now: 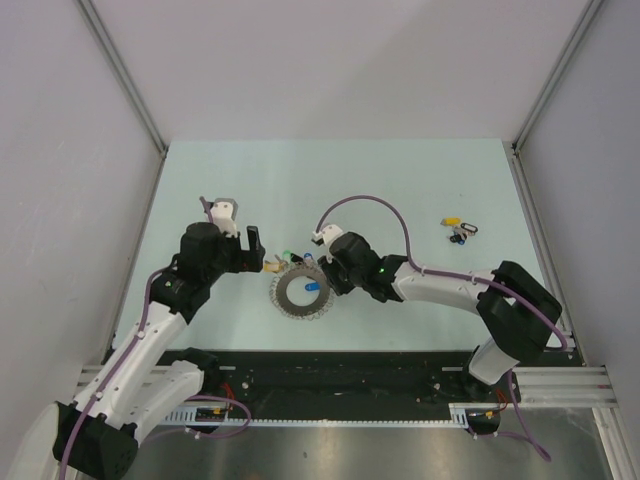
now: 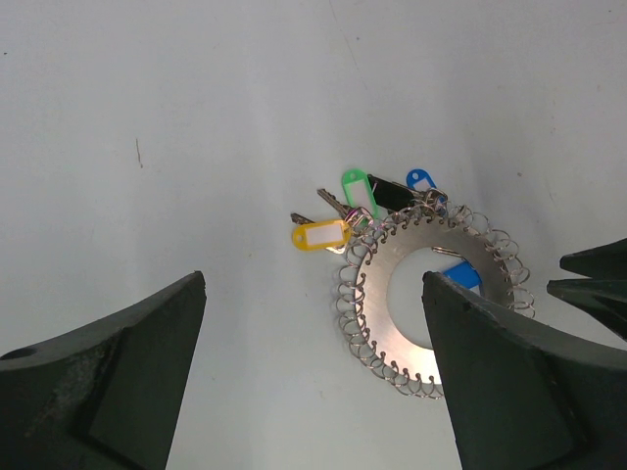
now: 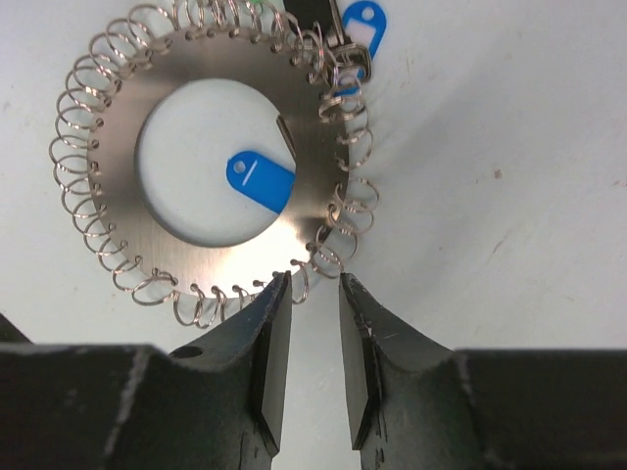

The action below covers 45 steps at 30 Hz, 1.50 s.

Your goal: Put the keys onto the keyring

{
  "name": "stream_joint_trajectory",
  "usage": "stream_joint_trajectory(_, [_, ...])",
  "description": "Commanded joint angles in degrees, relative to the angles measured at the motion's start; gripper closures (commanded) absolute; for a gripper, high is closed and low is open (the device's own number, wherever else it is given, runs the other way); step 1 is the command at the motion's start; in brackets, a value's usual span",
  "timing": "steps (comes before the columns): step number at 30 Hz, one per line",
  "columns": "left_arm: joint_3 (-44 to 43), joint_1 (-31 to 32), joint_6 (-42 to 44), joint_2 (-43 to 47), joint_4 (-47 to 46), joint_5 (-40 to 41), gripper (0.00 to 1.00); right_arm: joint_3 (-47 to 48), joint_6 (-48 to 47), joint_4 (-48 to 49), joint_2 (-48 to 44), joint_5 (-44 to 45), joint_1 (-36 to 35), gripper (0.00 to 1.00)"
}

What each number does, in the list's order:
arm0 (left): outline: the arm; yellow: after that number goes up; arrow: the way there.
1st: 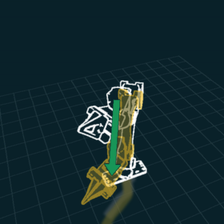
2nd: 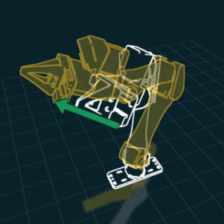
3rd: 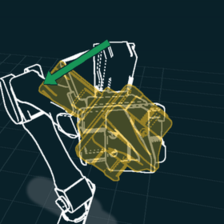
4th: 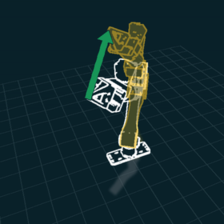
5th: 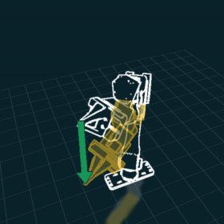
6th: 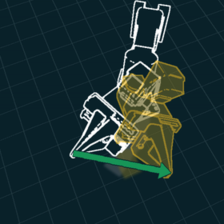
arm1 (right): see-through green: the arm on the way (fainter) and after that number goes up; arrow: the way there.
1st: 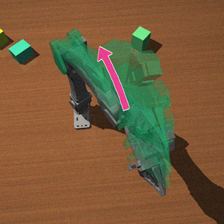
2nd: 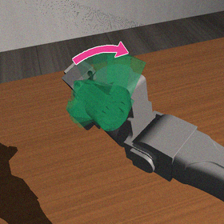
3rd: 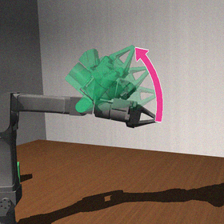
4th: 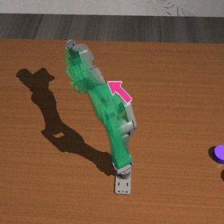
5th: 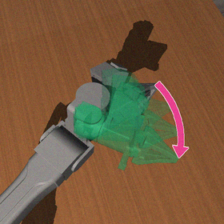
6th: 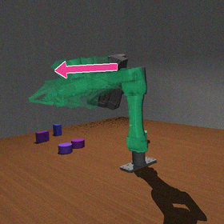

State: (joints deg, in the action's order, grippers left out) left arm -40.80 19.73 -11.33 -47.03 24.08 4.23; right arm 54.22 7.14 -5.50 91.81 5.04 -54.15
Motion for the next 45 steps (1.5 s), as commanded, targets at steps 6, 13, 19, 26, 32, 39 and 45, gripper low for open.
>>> stream_joint_trajectory(6, [0.0,-0.4,1.9,0.0,-1.5,-1.2,0.03,-0.8,8.9,-3.0,-0.5,-4.4,0.6,0.72])
stream_joint_trajectory(13, [0.0,-0.4,1.9,-0.3,-1.4,-1.3,0.03,-2.5,13.4,-1.0,1.2,-8.9,0.8,0.73])
stream_joint_trajectory(19, [0.0,-0.4,1.9,-0.3,-1.4,-1.3,0.03,-4.9,17.0,0.9,1.3,-9.7,1.4,0.73])
stream_joint_trajectory(26, [0.0,-0.4,1.9,-0.7,-1.3,-1.4,0.03,-6.1,18.5,4.7,2.7,-12.7,1.9,0.73])
stream_joint_trajectory(32, [0.0,-0.4,1.9,-0.8,-1.2,-1.3,0.03,-6.3,19.0,7.7,4.3,-13.5,2.0,0.75])
stream_joint_trajectory(39, [-0.1,-0.4,1.9,-1.0,-1.2,-1.4,0.03,-6.4,15.2,7.3,1.5,-11.7,2.9,0.95])
stream_joint_trajectory(45, [-0.1,-0.4,1.9,-1.2,-1.2,-1.3,0.02,-6.3,10.4,5.8,-1.1,-8.8,3.8,1.0])
